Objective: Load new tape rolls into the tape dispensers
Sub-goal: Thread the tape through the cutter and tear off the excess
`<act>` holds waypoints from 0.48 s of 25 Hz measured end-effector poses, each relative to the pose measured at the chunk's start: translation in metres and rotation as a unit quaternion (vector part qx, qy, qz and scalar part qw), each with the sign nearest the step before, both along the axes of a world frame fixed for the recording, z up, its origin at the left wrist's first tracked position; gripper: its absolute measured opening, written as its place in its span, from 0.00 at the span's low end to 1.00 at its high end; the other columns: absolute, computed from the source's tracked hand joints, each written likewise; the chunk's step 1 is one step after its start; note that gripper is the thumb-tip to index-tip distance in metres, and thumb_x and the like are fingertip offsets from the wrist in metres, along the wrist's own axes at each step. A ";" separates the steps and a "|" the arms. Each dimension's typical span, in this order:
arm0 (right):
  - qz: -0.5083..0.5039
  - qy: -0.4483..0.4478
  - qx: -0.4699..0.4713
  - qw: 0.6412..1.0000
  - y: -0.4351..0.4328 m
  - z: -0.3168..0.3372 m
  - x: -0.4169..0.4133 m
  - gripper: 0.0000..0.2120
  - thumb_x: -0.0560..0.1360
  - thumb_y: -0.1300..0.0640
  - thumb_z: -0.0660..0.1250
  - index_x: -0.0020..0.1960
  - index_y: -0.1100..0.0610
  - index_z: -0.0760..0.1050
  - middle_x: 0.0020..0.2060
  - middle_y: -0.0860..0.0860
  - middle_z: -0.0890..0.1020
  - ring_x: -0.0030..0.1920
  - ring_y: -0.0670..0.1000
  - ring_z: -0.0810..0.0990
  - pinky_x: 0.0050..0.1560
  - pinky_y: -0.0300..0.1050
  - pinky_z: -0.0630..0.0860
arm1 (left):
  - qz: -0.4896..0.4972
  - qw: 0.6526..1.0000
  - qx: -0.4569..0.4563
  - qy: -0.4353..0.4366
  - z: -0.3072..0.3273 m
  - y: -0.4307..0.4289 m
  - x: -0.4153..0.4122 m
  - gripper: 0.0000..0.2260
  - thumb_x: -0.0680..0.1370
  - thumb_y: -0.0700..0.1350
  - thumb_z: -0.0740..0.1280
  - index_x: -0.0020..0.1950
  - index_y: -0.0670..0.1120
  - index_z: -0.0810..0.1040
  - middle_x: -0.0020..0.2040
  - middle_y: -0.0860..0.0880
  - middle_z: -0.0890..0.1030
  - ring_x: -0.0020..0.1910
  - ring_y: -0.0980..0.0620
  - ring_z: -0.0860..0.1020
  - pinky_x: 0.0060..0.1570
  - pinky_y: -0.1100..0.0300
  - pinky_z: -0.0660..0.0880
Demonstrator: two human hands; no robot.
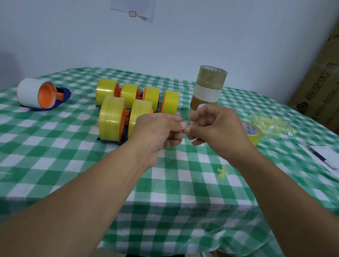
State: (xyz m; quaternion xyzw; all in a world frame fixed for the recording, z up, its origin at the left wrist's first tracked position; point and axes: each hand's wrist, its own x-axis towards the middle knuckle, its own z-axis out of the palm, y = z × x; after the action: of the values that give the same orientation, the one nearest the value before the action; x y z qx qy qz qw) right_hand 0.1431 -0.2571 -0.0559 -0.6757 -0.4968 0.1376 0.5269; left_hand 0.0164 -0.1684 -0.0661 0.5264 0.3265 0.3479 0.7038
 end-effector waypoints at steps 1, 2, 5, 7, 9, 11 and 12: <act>-0.001 -0.022 0.019 1.000 0.001 -0.004 -0.002 0.04 0.73 0.68 0.75 0.45 0.64 0.81 0.33 0.56 0.83 0.33 0.50 0.82 0.39 0.47 0.84 | 0.017 1.000 -0.014 -0.006 0.001 0.001 0.002 0.07 0.73 0.33 0.74 0.49 0.40 0.83 0.36 0.44 0.83 0.26 0.55 0.77 0.30 0.64 0.78; -0.002 -0.048 0.033 0.998 0.001 -0.007 -0.004 0.02 0.75 0.67 0.74 0.46 0.63 0.83 0.35 0.56 0.84 0.34 0.49 0.83 0.41 0.46 0.84 | 0.036 0.999 -0.026 -0.011 0.003 0.001 0.005 0.07 0.73 0.33 0.74 0.49 0.41 0.83 0.35 0.45 0.82 0.24 0.56 0.75 0.28 0.65 0.76; -0.027 -0.183 0.063 0.981 0.004 -0.015 -0.008 0.05 0.77 0.62 0.72 0.50 0.59 0.85 0.39 0.56 0.83 0.40 0.52 0.81 0.44 0.49 0.80 | 0.076 0.995 -0.068 -0.022 0.004 0.000 0.011 0.04 0.74 0.33 0.72 0.46 0.41 0.82 0.31 0.47 0.77 0.22 0.58 0.69 0.23 0.67 0.69; -0.027 -0.244 0.052 0.968 0.003 -0.013 -0.008 0.04 0.76 0.60 0.73 0.49 0.59 0.86 0.38 0.52 0.81 0.40 0.49 0.79 0.43 0.49 0.77 | 0.065 0.995 -0.080 -0.017 0.002 -0.001 0.012 0.04 0.75 0.33 0.71 0.47 0.40 0.82 0.31 0.47 0.76 0.21 0.58 0.67 0.23 0.66 0.66; -0.017 -0.250 -0.010 0.968 -0.002 -0.009 -0.003 0.04 0.76 0.59 0.74 0.46 0.59 0.86 0.35 0.49 0.81 0.37 0.48 0.79 0.42 0.49 0.77 | 0.026 0.998 -0.052 0.025 -0.003 -0.002 0.009 0.07 0.75 0.32 0.70 0.51 0.41 0.82 0.32 0.47 0.80 0.22 0.58 0.67 0.22 0.66 0.65; -0.012 -0.226 -0.086 0.970 -0.007 -0.007 0.001 0.05 0.75 0.59 0.75 0.42 0.59 0.85 0.31 0.52 0.83 0.35 0.55 0.82 0.42 0.56 0.81 | -0.014 0.996 0.011 0.087 -0.008 -0.005 0.007 0.11 0.75 0.31 0.69 0.55 0.42 0.82 0.34 0.46 0.82 0.21 0.57 0.68 0.22 0.65 0.67; -0.013 -0.205 -0.106 0.973 -0.011 -0.007 0.003 0.06 0.74 0.59 0.75 0.40 0.60 0.85 0.30 0.53 0.84 0.35 0.59 0.83 0.42 0.59 0.82 | -0.030 0.993 0.041 0.108 -0.009 -0.007 0.007 0.12 0.76 0.31 0.70 0.56 0.42 0.82 0.35 0.44 0.82 0.21 0.57 0.69 0.23 0.64 0.69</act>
State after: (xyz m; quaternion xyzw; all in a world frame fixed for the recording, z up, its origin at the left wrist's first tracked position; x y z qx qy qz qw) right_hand 0.1463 -0.2680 -0.0627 -0.7477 -0.5682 0.0411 0.3412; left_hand 0.0229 -0.1758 -0.0756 0.5987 0.3699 0.2806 0.6527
